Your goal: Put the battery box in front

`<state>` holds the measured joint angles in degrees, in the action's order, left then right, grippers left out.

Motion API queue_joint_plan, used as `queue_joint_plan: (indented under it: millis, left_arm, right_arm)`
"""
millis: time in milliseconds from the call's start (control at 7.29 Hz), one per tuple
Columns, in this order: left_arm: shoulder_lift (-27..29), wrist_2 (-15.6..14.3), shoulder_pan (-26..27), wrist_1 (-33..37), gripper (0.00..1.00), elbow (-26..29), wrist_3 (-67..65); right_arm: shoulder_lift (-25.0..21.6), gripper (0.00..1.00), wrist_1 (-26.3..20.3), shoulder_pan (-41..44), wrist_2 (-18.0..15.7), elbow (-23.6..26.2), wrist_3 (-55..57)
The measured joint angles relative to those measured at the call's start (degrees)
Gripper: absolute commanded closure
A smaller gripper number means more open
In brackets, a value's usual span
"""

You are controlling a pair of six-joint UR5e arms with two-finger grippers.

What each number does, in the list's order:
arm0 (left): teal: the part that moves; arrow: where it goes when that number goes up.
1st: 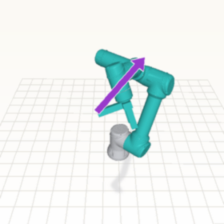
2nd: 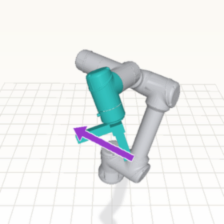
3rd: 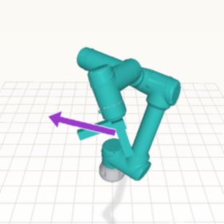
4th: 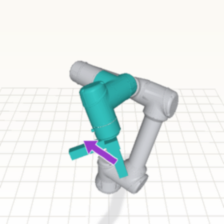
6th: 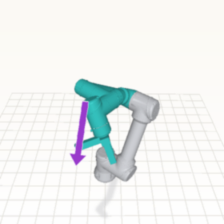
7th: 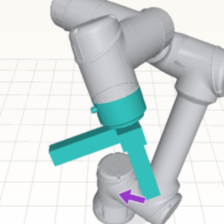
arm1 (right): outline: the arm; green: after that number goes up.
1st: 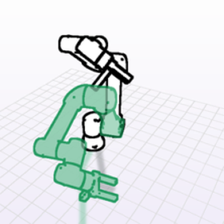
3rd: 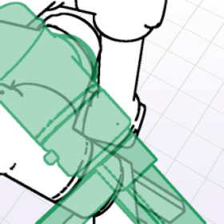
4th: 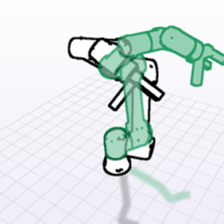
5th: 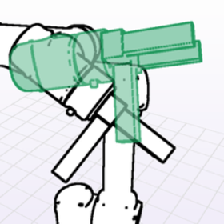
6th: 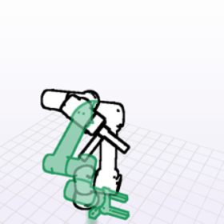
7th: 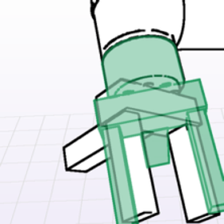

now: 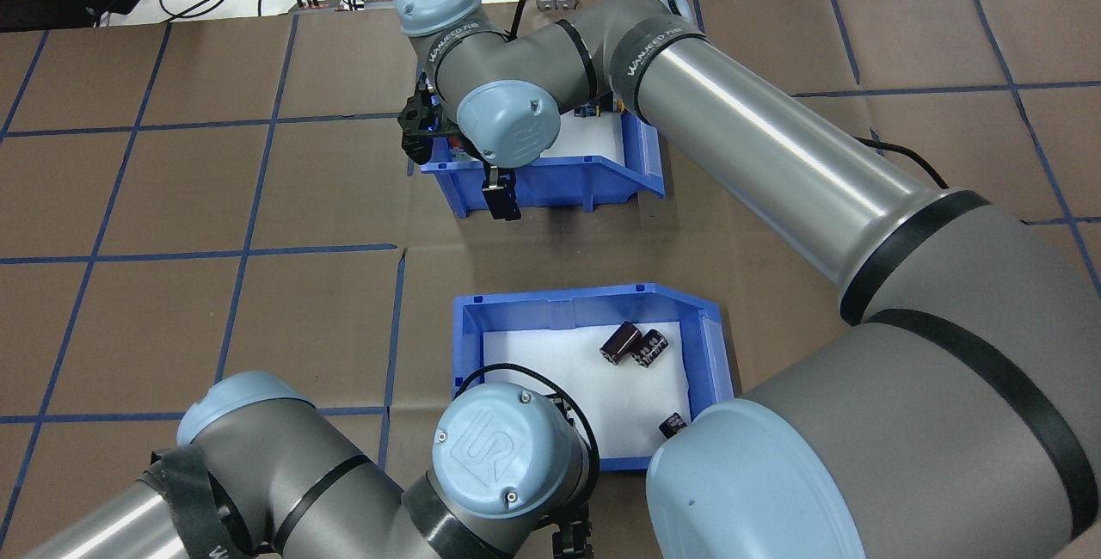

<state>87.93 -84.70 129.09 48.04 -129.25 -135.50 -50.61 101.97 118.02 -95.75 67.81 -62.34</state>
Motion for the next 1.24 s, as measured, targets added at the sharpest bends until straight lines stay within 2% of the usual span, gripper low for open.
queue_joint_plan:
  millis: [137,412,549,686,961,1235]
  left_arm:
    - [1.6,-0.2,0.0,-1.0,0.40,-0.1,0.1]
    - [2.9,-0.7,0.1,-1.6,0.77,-0.4,0.1]
    - [3.0,-0.7,0.1,-1.7,0.90,-0.7,-0.1]
    - [2.8,-0.7,0.1,-2.4,0.99,-1.3,-0.1]
    - [1.3,-1.1,-0.1,-5.0,1.00,-2.2,1.5]
    - [-1.9,-3.3,-2.6,-4.6,1.00,-2.3,8.8]
  right_arm:
    - [-0.2,0.96,0.0,-0.2,-1.0,-0.2,-0.2]
    - [-0.6,0.96,0.0,-0.4,-1.7,-2.1,-0.4]
    - [-0.6,0.96,-0.2,-0.6,-1.7,-3.9,-0.5]
    - [-0.7,0.97,-0.6,-1.0,-1.8,-5.6,-0.5]
    - [-1.6,1.00,-1.2,-3.1,-3.2,-6.6,-1.2]
    - [-3.9,1.00,-3.7,-7.7,-4.2,-6.4,-4.8]
